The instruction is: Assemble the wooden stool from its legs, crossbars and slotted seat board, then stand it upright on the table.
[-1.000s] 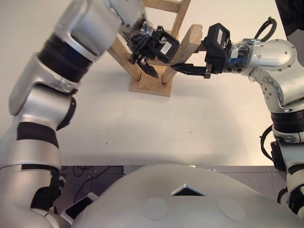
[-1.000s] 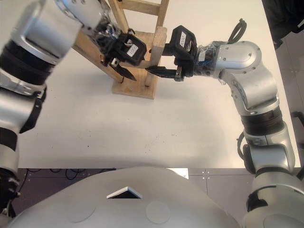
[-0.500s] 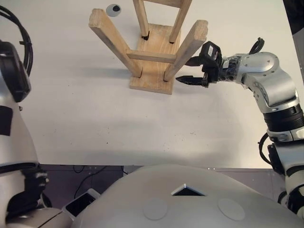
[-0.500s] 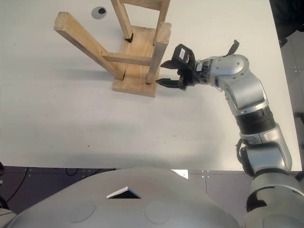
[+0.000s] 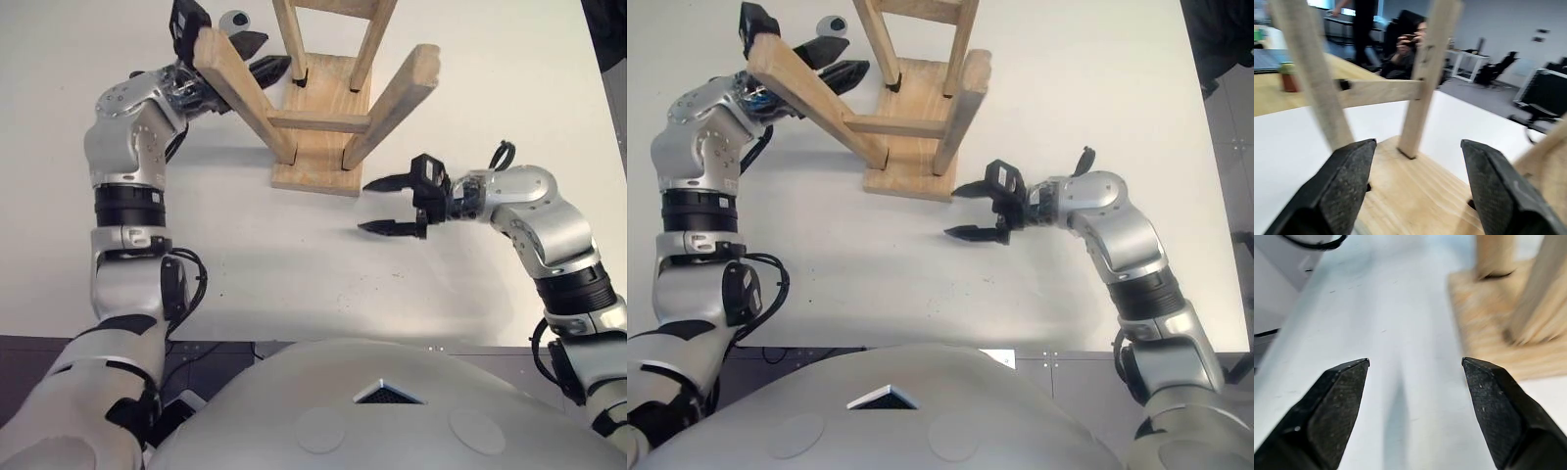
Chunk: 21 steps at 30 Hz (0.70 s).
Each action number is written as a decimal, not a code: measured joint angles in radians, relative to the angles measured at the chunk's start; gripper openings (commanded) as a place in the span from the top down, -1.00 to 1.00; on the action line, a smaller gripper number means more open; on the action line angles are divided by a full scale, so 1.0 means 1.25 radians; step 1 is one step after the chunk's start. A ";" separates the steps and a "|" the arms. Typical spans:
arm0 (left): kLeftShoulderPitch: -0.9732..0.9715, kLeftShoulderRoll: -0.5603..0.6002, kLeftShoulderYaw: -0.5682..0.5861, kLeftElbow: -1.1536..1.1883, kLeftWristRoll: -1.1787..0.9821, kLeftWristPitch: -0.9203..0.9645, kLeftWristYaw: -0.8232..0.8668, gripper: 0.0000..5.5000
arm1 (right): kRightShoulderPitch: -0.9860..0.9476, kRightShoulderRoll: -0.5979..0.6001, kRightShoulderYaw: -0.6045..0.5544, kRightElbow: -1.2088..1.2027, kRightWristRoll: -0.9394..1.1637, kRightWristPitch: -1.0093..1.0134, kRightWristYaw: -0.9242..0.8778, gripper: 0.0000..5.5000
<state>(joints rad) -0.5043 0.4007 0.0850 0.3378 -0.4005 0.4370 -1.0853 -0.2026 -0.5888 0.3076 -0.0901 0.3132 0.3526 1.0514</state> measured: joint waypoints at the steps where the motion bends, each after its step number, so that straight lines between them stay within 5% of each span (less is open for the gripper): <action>1: 0.039 0.020 -0.013 -0.061 -0.028 0.036 -0.032 -0.15 | -0.013 0.017 0.003 0.045 -0.029 -0.038 -0.020 -0.27; 4: 0.170 0.053 -0.055 -0.254 -0.121 0.138 -0.103 -0.15 | -0.099 0.087 -0.041 0.203 -0.112 -0.126 -0.174 -0.27; 12: 0.493 0.023 -0.034 -0.476 -0.176 0.205 0.068 -0.15 | -0.067 0.087 -0.088 0.278 -0.156 -0.212 -0.254 -0.27; 16: 0.569 0.132 0.010 -0.392 -0.062 0.106 0.096 -0.15 | 0.003 0.088 -0.115 0.207 -0.130 -0.182 -0.259 -0.27; 21: 0.445 0.238 0.071 -0.170 0.025 -0.139 0.045 -0.15 | 0.078 0.084 -0.075 0.102 -0.124 -0.159 -0.194 -0.27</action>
<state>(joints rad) 0.0515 0.6984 0.1732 0.1252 -0.3696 0.2633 -1.0295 -0.1045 -0.4836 0.2140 0.0375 0.1577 0.1542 0.8092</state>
